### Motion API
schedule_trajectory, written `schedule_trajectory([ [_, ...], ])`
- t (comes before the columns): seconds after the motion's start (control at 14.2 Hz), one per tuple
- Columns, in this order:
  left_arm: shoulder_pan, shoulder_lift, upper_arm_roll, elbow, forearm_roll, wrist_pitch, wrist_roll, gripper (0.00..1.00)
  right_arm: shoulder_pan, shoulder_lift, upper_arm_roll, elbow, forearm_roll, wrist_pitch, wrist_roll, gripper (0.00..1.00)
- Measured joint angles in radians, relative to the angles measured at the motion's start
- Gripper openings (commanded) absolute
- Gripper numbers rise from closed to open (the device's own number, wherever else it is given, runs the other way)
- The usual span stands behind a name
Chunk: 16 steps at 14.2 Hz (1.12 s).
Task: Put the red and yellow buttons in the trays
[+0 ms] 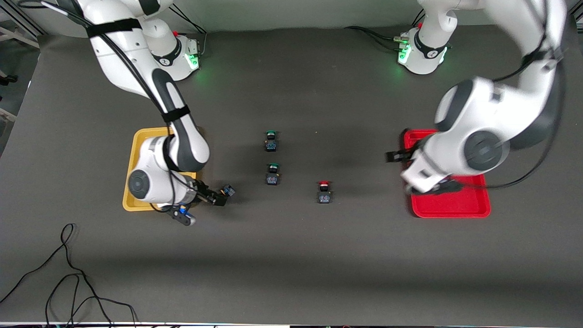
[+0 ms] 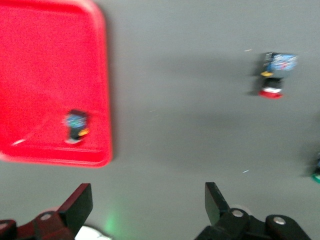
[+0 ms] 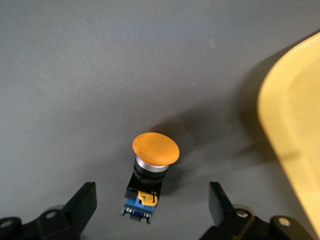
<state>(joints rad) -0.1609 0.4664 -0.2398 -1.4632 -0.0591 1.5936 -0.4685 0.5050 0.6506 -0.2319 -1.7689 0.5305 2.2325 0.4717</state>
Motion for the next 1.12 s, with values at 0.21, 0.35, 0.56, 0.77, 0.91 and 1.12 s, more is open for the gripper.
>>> schedule_trajectory([
  [0.21, -0.082, 0.174, -0.002, 0.119, -0.003, 0.125, -0.076, 1.0, 0.0, 0.018, 0.021, -0.011, 0.001, 0.038, 0.004, 0.26],
  [0.35, -0.133, 0.241, -0.003, 0.14, -0.003, 0.228, -0.125, 1.0, 0.0, 0.019, 0.025, -0.015, 0.001, 0.045, 0.004, 0.0],
  [0.56, -0.184, 0.309, -0.002, 0.142, -0.003, 0.381, -0.159, 1.0, -0.001, 0.019, 0.026, -0.016, 0.001, 0.045, 0.006, 0.0],
  [0.77, -0.191, 0.386, -0.001, 0.143, 0.003, 0.526, -0.16, 1.0, -0.003, 0.012, 0.024, -0.011, 0.002, 0.034, 0.007, 0.0],
  [0.91, -0.193, 0.421, -0.001, 0.146, 0.042, 0.56, -0.159, 1.0, -0.004, -0.026, -0.016, 0.001, 0.002, -0.046, 0.006, 0.0],
  [1.12, -0.204, 0.439, -0.002, 0.151, 0.074, 0.561, -0.158, 0.98, -0.012, -0.127, -0.164, -0.004, 0.0, -0.196, -0.093, 0.0],
])
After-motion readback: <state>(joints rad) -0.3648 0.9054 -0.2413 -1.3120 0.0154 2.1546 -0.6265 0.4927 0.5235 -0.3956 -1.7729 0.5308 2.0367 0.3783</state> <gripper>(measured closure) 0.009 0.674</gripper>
